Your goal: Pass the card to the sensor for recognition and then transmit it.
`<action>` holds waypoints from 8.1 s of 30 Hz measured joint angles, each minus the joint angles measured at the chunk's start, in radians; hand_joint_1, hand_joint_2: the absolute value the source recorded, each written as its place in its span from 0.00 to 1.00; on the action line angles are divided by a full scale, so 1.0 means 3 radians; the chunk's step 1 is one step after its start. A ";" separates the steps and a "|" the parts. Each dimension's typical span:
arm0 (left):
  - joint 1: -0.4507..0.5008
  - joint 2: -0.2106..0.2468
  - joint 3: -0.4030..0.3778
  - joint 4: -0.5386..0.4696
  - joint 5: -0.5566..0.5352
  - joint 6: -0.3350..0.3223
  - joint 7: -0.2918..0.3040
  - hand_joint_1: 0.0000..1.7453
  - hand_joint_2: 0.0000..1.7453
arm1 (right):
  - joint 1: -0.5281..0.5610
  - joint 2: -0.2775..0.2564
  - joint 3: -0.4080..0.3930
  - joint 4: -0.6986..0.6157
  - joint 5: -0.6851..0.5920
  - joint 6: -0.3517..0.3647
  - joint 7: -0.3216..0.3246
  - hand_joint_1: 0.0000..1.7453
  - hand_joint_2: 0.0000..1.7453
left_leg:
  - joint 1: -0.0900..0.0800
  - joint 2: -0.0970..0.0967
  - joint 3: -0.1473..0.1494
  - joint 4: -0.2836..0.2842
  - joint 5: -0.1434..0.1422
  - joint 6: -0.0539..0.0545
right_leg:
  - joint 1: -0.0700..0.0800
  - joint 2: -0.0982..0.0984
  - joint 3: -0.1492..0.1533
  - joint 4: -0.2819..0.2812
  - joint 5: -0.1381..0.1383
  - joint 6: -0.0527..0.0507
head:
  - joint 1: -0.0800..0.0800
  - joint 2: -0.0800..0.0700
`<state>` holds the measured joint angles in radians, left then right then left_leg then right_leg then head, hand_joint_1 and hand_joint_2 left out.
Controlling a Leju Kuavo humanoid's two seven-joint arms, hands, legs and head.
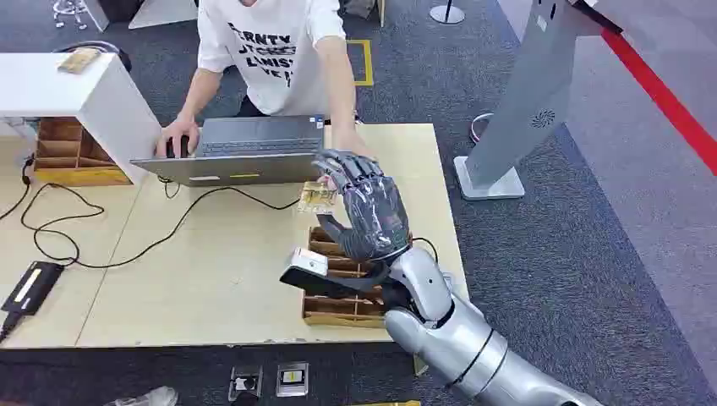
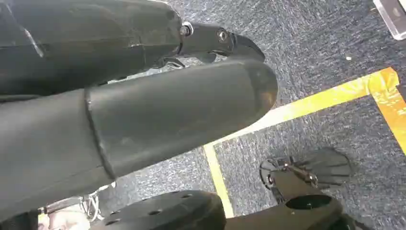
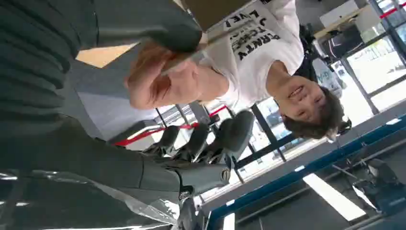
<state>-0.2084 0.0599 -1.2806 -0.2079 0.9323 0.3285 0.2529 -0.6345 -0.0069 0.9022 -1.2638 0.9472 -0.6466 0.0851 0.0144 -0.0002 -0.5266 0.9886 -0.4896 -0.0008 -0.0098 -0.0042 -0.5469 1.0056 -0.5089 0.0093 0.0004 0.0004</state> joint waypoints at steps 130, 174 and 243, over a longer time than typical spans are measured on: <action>0.0193 0.0019 0.0010 0.0009 0.0181 0.0061 -0.0184 0.00 0.00 | 0.0853 -0.1461 -0.0997 -0.1513 -0.0716 0.1779 0.1540 1.00 1.00 | -0.0002 0.0011 0.0001 0.0003 0.0000 0.0004 | -0.0003 0.0013 -0.0002 -0.0005 0.0009 0.0004 | 0.0001 0.0000; 0.0170 0.0022 0.0014 0.0009 0.0060 0.0048 -0.0144 0.00 0.00 | 0.0814 -0.1731 -0.0717 -0.1444 -0.2303 0.2094 0.1296 1.00 1.00 | -0.0002 0.0008 -0.0001 0.0003 0.0000 0.0004 | -0.0003 0.0010 -0.0002 -0.0005 0.0009 0.0004 | 0.0001 0.0000; 0.0163 0.0018 0.0033 0.0004 0.0013 0.0079 -0.0111 0.00 0.00 | 0.0657 -0.1619 -0.0357 -0.0153 -0.2642 0.2013 0.1054 1.00 1.00 | -0.0002 0.0007 0.0002 0.0003 0.0000 0.0004 | -0.0003 0.0007 0.0000 -0.0005 0.0009 0.0004 | 0.0001 0.0000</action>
<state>-0.1595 0.0652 -1.2707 -0.2068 0.9361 0.3521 0.2197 -0.4374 -0.4925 0.7950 -1.3096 0.1545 -0.0427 0.4013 0.0137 0.0019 -0.5261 0.9895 -0.4897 0.0004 -0.0107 -0.0022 -0.5469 1.0040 -0.5062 0.0106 0.0008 0.0004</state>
